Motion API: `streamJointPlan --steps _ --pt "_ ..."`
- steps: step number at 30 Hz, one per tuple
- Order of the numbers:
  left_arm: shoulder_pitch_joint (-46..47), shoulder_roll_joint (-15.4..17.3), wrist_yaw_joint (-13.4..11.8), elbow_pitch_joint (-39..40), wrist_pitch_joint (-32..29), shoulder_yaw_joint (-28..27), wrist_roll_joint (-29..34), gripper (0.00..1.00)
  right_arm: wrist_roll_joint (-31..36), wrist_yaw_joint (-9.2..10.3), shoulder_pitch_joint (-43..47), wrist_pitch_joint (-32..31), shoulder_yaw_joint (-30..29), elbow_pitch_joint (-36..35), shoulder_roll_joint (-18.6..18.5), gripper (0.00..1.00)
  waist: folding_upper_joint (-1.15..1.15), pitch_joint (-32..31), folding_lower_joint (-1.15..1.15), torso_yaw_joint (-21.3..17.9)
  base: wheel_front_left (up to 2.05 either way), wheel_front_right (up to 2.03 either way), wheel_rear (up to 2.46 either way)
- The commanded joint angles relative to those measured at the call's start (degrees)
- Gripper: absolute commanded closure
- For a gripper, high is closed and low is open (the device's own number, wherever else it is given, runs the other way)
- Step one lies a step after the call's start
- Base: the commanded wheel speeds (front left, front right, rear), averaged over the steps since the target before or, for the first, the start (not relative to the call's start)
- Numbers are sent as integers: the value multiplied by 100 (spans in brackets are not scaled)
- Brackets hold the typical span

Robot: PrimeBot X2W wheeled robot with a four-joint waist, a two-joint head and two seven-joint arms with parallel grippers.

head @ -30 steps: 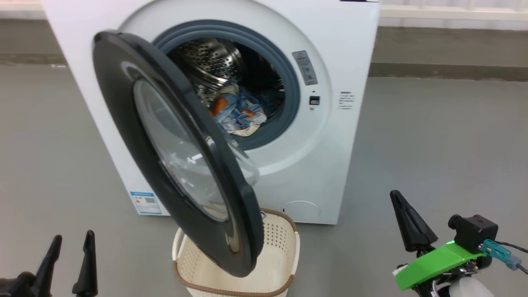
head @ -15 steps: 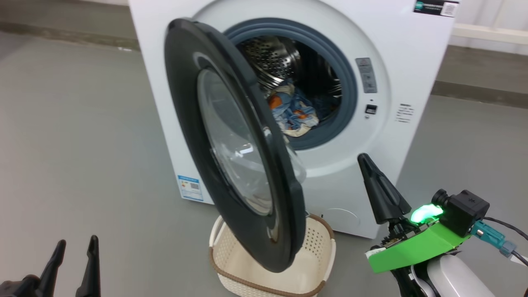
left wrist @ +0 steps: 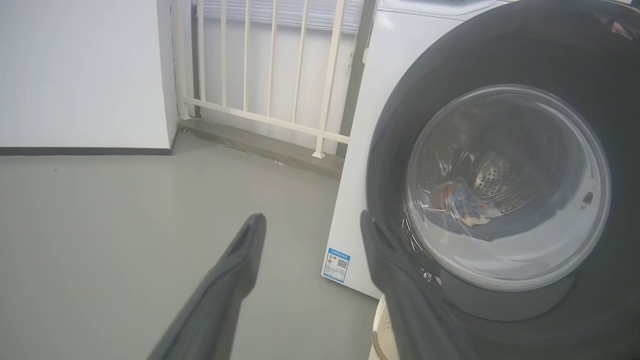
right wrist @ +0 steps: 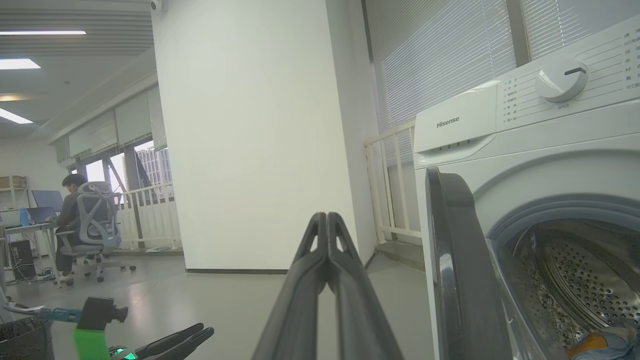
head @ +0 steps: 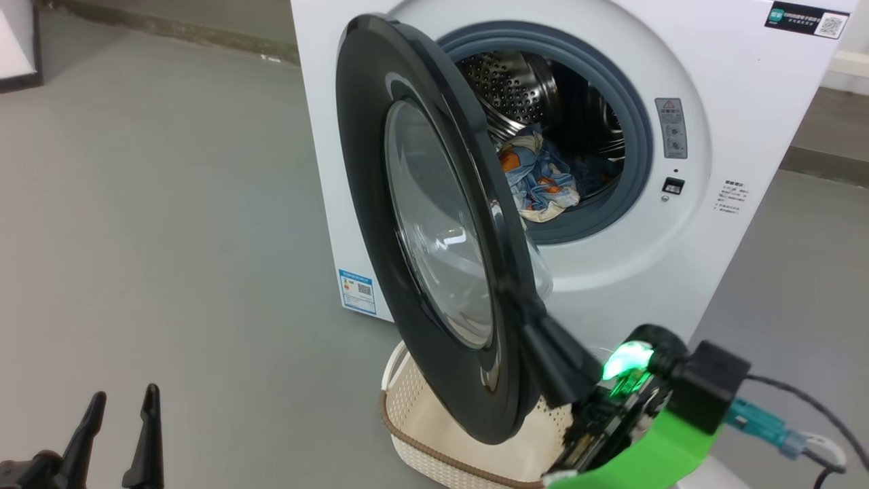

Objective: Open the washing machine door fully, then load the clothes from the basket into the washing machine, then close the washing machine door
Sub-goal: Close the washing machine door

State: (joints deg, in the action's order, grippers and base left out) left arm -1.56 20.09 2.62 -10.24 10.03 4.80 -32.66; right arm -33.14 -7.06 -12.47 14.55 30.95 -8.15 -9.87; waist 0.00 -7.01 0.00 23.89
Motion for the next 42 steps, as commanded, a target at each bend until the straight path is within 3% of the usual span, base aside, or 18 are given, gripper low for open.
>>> streamJointPlan --steps 1,3,19,29,42 --pt "227 158 -29 176 36 -221 -27 0 16 -43 -183 45 161 -106 -47 100 0 22 0 24 0 0 0" --pt "234 159 -33 174 50 -216 -37 0 138 -43 -221 45 620 209 -228 100 0 34 0 47 0 0 0" --pt "269 120 -67 200 83 -146 -84 0 -6 -43 -559 45 1838 1945 -216 100 0 134 0 157 0 0 0" --pt "299 96 -67 185 125 -98 -113 0 -145 -43 -777 45 1948 2562 -174 100 0 206 0 219 0 0 0" --pt "360 93 -63 159 134 -26 -146 0 -99 -43 -872 45 1488 2961 -264 100 0 321 0 315 0 0 0"
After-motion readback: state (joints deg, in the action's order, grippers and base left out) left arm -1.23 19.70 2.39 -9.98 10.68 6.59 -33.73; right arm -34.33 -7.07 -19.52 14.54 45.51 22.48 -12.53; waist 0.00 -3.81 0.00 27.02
